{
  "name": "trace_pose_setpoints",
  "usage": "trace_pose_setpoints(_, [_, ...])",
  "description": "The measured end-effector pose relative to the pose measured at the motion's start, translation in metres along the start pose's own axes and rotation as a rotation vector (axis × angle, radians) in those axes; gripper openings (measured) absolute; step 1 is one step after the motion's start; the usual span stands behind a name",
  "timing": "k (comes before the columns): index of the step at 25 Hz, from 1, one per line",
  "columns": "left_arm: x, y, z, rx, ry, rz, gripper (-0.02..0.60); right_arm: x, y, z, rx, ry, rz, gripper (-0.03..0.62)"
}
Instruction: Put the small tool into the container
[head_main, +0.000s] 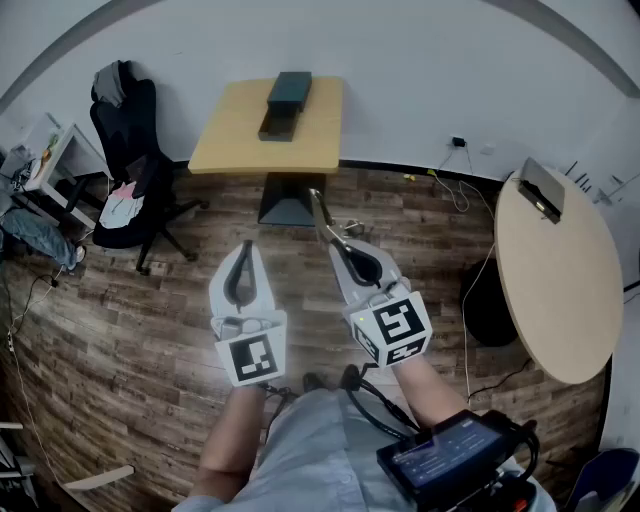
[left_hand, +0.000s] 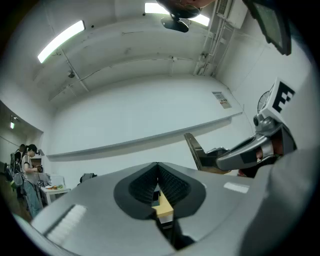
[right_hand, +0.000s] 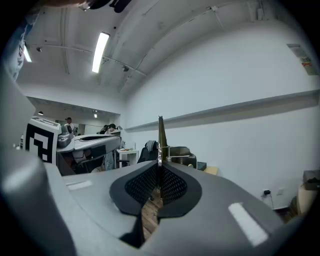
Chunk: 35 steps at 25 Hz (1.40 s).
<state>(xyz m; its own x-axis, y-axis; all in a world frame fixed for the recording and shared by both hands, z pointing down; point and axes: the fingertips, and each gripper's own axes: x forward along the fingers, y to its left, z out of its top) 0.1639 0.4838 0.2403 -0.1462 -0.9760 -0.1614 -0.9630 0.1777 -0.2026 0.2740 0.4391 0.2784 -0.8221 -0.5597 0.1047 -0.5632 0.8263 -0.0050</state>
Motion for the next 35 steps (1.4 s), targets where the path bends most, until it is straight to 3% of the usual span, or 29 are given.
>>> trace_pose_setpoints(11, [0.007, -0.012, 0.005, 0.006, -0.021, 0.001, 0.011, -0.006, -0.013, 0.002, -0.001, -0.018, -0.003, 0.003])
trace_pose_setpoints(15, [0.009, -0.019, 0.007, 0.009, -0.023, 0.003, 0.011, -0.013, -0.023, 0.005, 0.047, -0.056, 0.007, 0.005])
trace_pose_setpoints(23, [0.016, -0.036, 0.0, 0.011, -0.008, 0.025, 0.011, -0.02, -0.042, -0.008, 0.041, -0.027, 0.026, 0.005])
trace_pose_setpoints(30, [0.037, -0.035, -0.025, 0.004, 0.038, 0.03, 0.011, 0.006, -0.058, -0.03, 0.059, 0.023, 0.037, 0.005])
trace_pose_setpoints(35, [0.073, -0.009, -0.053, -0.012, 0.054, 0.036, 0.011, 0.056, -0.063, -0.042, 0.061, 0.051, 0.045, 0.005])
